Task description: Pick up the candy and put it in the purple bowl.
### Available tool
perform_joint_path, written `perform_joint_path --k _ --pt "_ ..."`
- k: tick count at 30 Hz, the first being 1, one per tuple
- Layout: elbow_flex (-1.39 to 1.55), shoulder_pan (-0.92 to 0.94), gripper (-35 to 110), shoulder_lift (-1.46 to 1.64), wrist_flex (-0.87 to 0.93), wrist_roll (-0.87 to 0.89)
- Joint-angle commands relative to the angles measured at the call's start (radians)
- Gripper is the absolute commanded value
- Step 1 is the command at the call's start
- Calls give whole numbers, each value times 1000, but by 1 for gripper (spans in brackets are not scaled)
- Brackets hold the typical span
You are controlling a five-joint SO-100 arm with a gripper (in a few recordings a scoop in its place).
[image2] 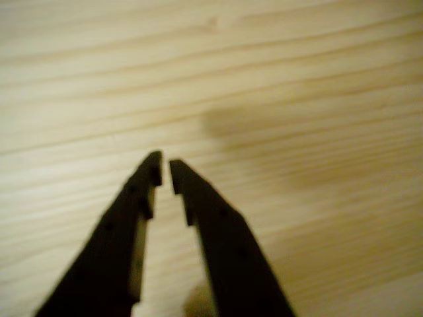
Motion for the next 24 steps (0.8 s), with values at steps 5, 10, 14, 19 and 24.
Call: perform_joint_path --k 5,10,14,19,24 --pt "-18 15 -1 14 -18 -12" --pt "-18 20 -1 14 -18 -9" --pt "-18 23 -1 14 -18 -6" --pt "-17 34 -1 14 -18 5" --pt "-17 34 -1 14 -18 5"
